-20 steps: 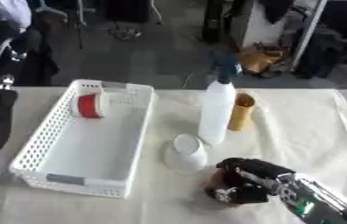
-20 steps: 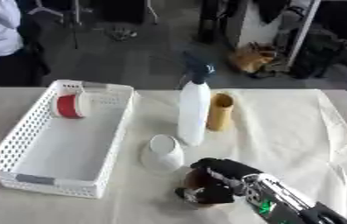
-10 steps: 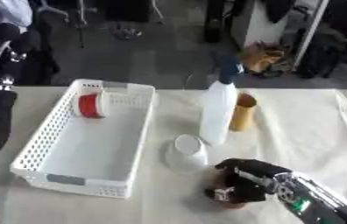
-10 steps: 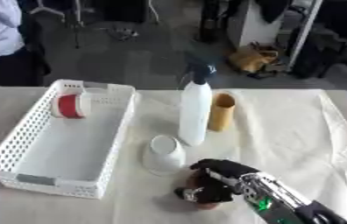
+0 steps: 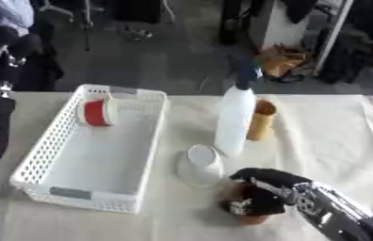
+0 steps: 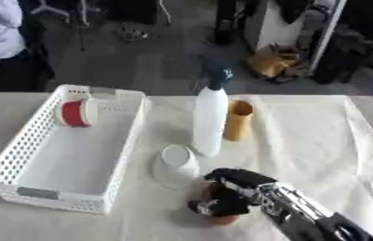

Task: Pick up objects on the table and place them in the box.

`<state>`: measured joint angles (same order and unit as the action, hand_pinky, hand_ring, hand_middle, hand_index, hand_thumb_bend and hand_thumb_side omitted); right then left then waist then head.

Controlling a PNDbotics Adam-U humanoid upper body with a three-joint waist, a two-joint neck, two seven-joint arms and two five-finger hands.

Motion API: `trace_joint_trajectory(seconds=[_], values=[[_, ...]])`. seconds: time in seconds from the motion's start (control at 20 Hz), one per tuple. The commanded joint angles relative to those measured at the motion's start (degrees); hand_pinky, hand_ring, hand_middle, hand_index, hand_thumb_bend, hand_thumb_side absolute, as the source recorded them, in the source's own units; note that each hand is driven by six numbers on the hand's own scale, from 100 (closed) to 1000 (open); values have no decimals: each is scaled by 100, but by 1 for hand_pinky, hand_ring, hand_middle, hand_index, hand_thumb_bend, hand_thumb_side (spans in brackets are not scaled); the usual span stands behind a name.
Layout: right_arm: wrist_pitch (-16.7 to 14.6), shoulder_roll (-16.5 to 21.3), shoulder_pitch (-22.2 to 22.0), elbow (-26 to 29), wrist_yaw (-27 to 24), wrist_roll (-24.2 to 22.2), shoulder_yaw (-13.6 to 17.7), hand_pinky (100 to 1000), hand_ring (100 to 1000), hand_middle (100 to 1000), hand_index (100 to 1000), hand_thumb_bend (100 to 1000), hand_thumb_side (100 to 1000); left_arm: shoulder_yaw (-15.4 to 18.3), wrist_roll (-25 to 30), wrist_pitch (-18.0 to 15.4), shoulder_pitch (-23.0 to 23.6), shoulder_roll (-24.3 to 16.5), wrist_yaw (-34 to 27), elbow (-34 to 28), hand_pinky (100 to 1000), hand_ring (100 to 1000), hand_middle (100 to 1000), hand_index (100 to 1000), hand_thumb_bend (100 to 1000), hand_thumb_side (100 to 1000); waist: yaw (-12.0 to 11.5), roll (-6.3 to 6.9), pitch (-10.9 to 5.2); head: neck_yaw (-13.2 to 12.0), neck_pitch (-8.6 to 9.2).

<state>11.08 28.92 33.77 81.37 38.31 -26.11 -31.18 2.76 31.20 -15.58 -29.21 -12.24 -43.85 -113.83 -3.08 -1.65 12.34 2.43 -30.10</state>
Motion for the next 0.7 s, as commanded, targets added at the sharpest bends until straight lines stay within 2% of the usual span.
trace_joint_trajectory(seconds=[0.05,0.1,0.15,0.2,0.25,0.3,0.6,0.7], values=[[10,90,-68,-128,22,-74,-4,725,998,1000,1000,535,820,52,10,2,-106,-24,7,-76,895,801,745,833,100,863,24,36,-61,12,43],[8,94,-61,-134,10,-112,1,722,999,1000,1000,600,776,51,9,4,-104,-22,8,-76,897,801,744,832,100,861,29,39,-64,13,51],[8,99,-52,-131,2,-149,7,722,999,1000,1000,600,776,51,12,6,-101,-20,11,-76,897,801,744,832,100,861,32,42,-66,14,55],[10,108,-40,-131,-6,-203,5,702,998,1000,1000,595,674,51,12,10,-98,-17,15,-76,898,801,744,831,100,862,35,42,-68,18,55],[16,117,-23,-132,-13,-276,0,702,998,1000,1000,595,674,51,11,16,-96,-14,19,-76,898,801,744,831,100,862,37,42,-71,20,55],[24,128,-9,-131,-20,-349,-4,678,994,1000,1000,582,601,53,5,22,-99,-13,22,-76,901,800,743,830,100,862,37,43,-74,25,65],[89,168,15,-97,-113,-583,-4,606,984,1000,1000,564,528,58,-23,40,-104,-13,40,-76,901,791,740,825,100,861,38,40,-77,28,84],[110,172,8,-103,-161,-620,-5,599,979,1000,1000,556,533,59,-34,38,-112,-11,38,-76,902,791,740,824,100,863,41,40,-76,26,80]])
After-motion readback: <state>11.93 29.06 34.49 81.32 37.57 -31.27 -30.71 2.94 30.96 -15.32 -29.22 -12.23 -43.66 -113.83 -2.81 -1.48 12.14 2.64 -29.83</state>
